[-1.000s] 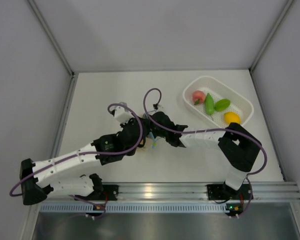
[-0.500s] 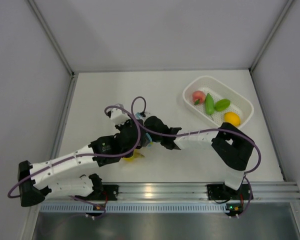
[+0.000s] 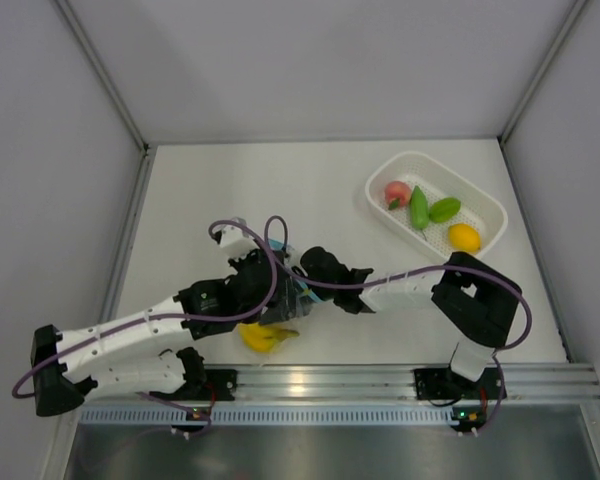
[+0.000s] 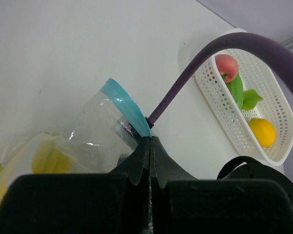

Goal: Open the zip-top bag and remove the fake food

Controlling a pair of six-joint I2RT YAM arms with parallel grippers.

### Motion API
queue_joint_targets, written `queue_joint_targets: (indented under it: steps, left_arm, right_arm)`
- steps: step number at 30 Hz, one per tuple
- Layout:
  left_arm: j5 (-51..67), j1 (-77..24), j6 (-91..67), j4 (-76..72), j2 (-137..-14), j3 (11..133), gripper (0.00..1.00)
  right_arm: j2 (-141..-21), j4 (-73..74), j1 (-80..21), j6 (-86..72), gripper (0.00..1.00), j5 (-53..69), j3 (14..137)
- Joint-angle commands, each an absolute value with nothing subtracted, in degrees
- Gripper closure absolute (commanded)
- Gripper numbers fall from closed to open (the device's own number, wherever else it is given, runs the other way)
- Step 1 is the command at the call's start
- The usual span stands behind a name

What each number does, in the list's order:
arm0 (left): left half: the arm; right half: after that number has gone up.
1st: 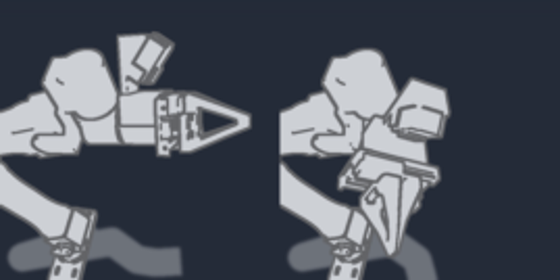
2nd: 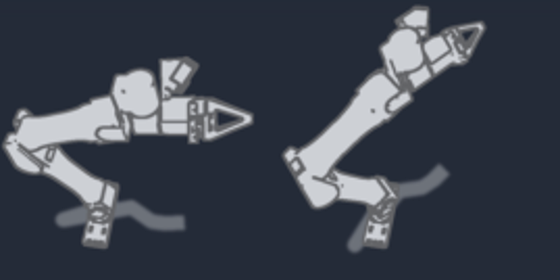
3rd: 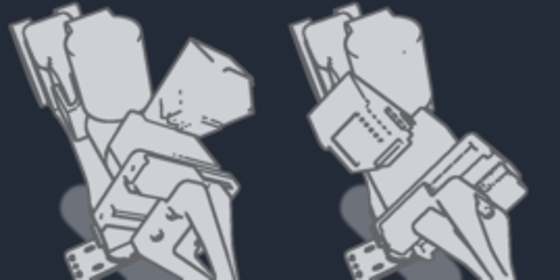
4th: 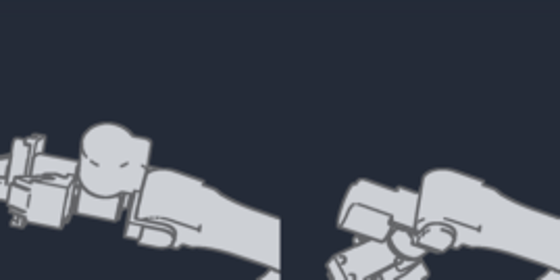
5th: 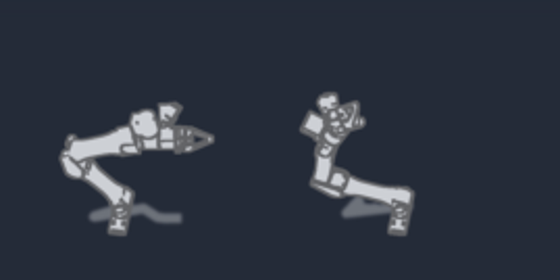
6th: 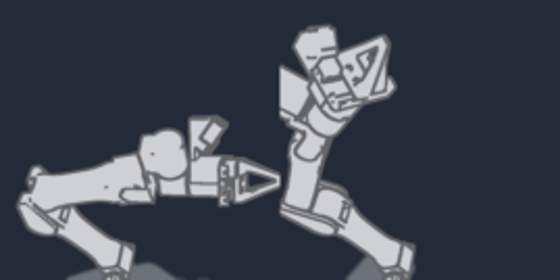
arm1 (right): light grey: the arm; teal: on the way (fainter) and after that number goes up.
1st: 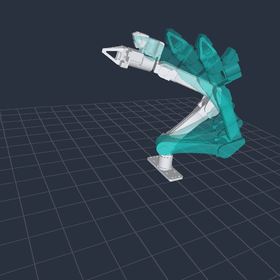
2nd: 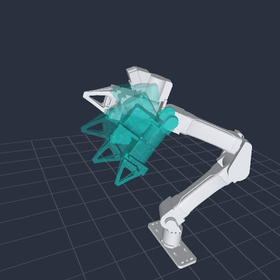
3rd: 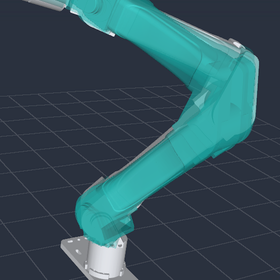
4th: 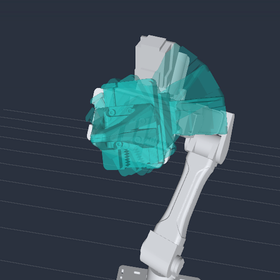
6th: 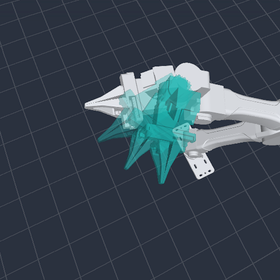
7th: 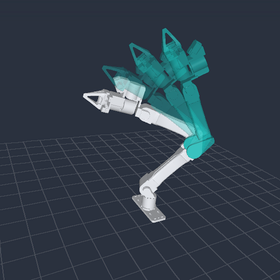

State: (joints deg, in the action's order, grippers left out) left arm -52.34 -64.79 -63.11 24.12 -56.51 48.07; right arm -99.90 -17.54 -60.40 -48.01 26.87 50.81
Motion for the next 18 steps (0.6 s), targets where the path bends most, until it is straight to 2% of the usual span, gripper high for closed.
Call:
queue_joint_targets:
  steps: [1, 6, 8, 13, 16, 18]
  left_arm:
    - [-53.9, -64.5, -62.2, 21.8, -55.5, 48.4, 1.0]
    - [-55.4, -64.5, -58.9, 21.9, -56.7, 52.0, 1.0]
    - [-56.2, -64.5, -57.0, 21.9, -57.6, 53.4, 1.0]
    - [-56.2, -64.4, -53.3, 21.7, -59.7, 58.5, 1.0]
    - [-57.3, -64.3, -52.4, 21.6, -61.8, 59.6, 1.0]
    - [-58.4, -64.2, -51.9, 20.2, -62.8, 59.4, 1.0]
  right_arm:
    - [-95.5, -16.5, -62.3, -46.4, 0.39, 27.9, 48.9]
    - [-94.3, -12.2, -62.8, -41.3, 0.42, 30.9, 51.9]
    - [-94.0, -2.0, -63.1, -37.4, 0.43, 20.3, 54.5]
    - [-93.0, 9.7, -62.8, -36.7, 0.44, -10.1, 58.4]
    - [-92.4, 14.9, -61.3, -36.2, 0.44, -20.3, 61.2]
    - [-92.2, 17.0, -59.9, -34.9, 0.44, -22.8, 62.9]
